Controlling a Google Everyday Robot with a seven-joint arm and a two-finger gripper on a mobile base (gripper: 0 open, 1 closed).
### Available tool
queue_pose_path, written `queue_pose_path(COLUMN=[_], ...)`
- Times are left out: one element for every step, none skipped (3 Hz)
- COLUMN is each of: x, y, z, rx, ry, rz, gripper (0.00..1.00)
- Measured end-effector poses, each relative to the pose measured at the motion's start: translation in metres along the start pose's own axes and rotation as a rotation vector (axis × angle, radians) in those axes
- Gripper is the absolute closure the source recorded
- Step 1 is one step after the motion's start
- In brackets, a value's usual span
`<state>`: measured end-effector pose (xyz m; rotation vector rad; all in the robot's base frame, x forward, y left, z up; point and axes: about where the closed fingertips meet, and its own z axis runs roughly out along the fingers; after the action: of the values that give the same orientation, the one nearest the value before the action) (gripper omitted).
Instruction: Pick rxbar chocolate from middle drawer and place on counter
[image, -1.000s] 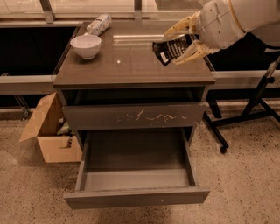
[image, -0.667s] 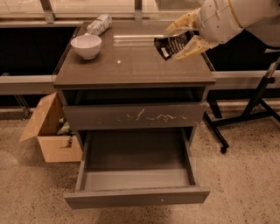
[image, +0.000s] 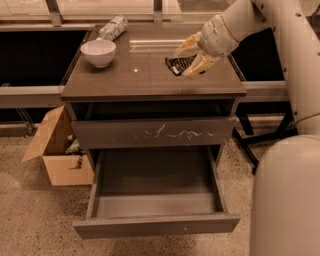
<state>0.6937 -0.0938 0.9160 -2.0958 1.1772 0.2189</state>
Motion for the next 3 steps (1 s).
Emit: queue_pose_path(x=[0.020,0.037,0.061], y=[-0.035,-0.053,-0.056], z=[-0.009,-0.024,-0.026], rx=[0.080,0.154,0.203], ry=[0.047,0.087,0.088], rz=[0.011,0.042,0.112], gripper=[1.00,0.82,0.57])
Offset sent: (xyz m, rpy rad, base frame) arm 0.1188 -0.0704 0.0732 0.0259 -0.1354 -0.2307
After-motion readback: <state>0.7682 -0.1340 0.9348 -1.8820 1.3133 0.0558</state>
